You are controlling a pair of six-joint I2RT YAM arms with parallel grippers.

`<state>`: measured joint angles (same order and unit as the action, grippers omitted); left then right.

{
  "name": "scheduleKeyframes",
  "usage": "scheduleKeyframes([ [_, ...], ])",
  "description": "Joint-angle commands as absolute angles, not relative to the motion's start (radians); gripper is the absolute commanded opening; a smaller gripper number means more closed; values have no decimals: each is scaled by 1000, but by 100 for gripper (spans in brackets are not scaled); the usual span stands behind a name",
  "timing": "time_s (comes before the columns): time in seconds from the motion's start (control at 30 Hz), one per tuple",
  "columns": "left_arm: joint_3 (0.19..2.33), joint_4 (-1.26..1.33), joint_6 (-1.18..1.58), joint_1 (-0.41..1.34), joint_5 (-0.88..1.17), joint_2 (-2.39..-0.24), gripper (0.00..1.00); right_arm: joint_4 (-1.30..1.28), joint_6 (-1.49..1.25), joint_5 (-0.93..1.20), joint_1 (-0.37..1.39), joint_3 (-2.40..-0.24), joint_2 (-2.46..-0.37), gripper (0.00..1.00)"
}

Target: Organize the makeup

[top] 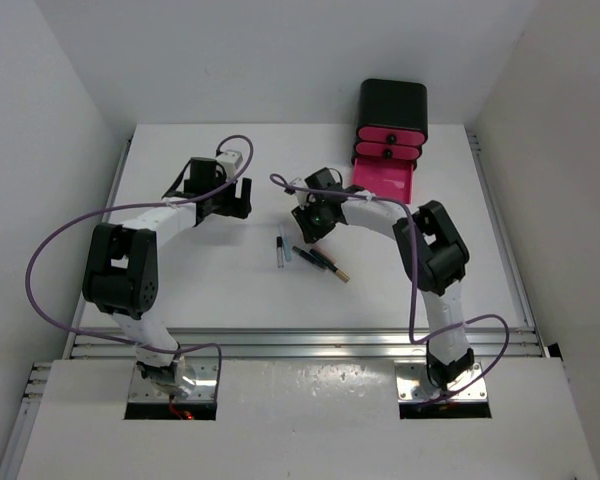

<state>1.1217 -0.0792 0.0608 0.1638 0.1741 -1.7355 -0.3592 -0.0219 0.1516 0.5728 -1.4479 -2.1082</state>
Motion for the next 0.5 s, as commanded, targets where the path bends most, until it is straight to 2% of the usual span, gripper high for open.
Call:
scheduleKeyframes([
  [0.0,1112,-43,60,169,166,-1689,87,-341,-9,106,575,-1488,-2125,35],
  [0.07,1112,-43,60,169,166,-1680,87,-344,21,80,571,-1477,-2134,32],
  [0.4,1121,-43,51,169,156,-1680,87,-370,60,58,532,-1494,-2146,32],
  [0.47,1121,-43,51,169,156,-1680,87,-370,63,29,528,-1500,-2154,25],
])
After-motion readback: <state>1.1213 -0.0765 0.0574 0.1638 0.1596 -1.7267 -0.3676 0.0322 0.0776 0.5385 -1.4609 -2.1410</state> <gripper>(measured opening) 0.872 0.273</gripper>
